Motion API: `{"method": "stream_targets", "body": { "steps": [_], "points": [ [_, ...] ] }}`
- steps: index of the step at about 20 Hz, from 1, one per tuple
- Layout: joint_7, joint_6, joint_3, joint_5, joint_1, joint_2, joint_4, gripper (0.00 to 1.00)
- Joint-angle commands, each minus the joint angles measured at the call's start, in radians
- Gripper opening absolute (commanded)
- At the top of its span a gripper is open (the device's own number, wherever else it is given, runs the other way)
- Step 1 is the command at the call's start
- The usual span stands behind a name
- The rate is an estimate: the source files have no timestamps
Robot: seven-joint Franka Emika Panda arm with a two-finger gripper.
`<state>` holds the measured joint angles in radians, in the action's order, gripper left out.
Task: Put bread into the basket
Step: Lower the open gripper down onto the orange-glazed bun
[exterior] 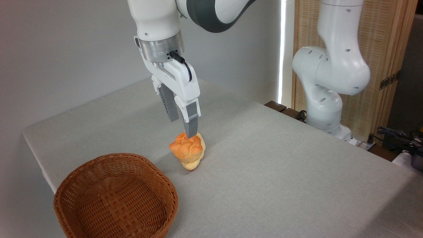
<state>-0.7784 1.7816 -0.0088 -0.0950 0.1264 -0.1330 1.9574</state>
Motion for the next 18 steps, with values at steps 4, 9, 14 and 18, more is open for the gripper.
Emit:
{"method": "stream_targets", "body": {
  "steps": [4, 9, 14, 18],
  "points": [
    [-0.015, 0.102, 0.004, 0.012, 0.024, -0.045, 0.116, 1.00],
    [-0.015, 0.144, 0.006, 0.012, 0.036, -0.042, 0.140, 1.00],
    [-0.016, 0.162, 0.004, 0.012, 0.039, -0.036, 0.155, 1.00],
    [-0.016, 0.203, 0.004, 0.012, 0.059, -0.033, 0.184, 1.00]
  ]
}}
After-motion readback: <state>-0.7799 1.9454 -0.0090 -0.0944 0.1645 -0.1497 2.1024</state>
